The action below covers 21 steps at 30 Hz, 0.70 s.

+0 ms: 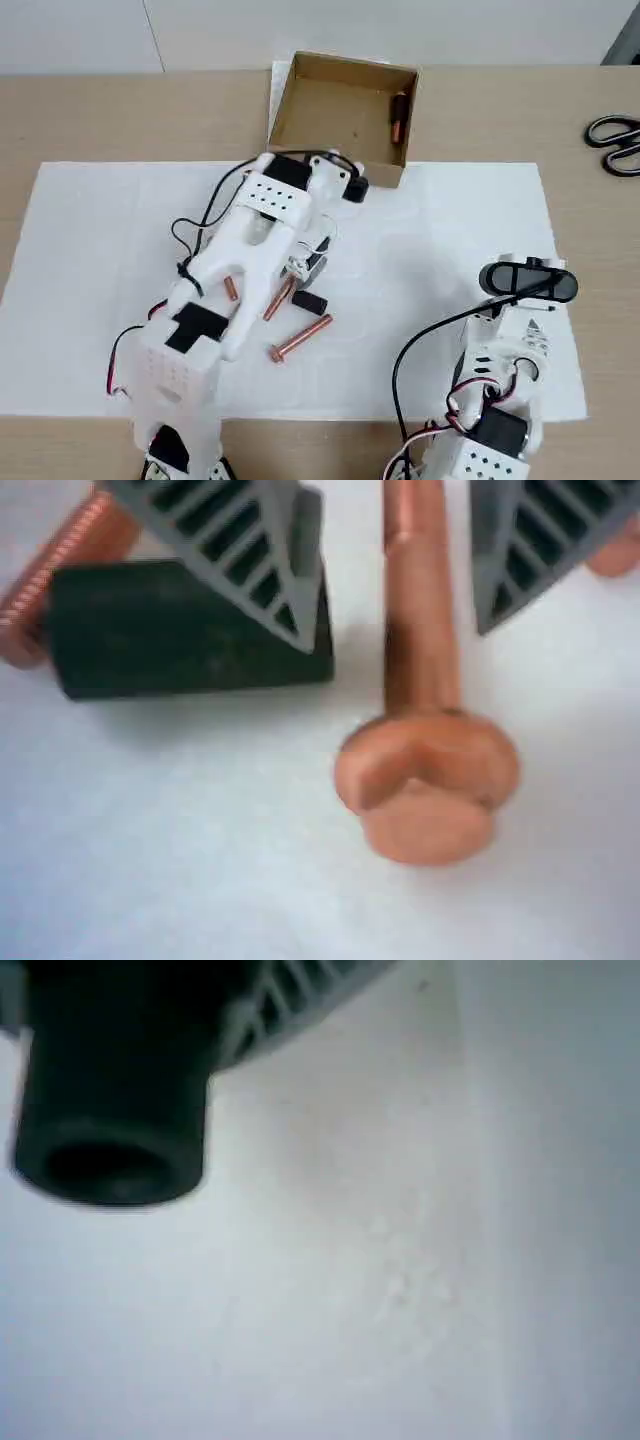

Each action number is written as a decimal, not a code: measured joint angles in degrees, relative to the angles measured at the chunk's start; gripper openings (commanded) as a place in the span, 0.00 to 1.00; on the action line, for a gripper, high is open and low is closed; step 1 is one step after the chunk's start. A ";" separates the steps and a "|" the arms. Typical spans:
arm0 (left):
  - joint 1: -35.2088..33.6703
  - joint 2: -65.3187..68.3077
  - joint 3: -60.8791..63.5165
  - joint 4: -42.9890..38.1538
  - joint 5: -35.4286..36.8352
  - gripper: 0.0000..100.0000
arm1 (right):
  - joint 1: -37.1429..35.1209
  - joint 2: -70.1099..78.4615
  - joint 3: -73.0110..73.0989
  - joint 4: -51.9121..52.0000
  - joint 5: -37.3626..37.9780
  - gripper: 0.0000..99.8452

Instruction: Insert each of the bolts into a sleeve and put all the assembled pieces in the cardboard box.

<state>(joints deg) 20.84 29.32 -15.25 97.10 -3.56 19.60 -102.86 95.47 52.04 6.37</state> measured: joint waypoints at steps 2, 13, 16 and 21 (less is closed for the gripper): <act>-0.09 0.62 0.00 -0.70 -0.18 0.10 | 0.00 0.00 0.00 0.00 0.00 0.00; 0.00 4.31 0.00 -4.66 0.09 0.08 | 0.00 0.00 0.00 0.00 0.00 0.00; 0.18 4.40 0.00 -5.10 0.09 0.00 | 0.00 0.00 0.00 0.00 0.00 0.00; 0.44 4.92 -2.02 -4.04 0.00 0.01 | 0.00 0.00 0.00 0.00 0.00 0.00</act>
<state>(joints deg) 21.27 34.24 -17.27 93.05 -3.56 19.60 -102.86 95.47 52.04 6.37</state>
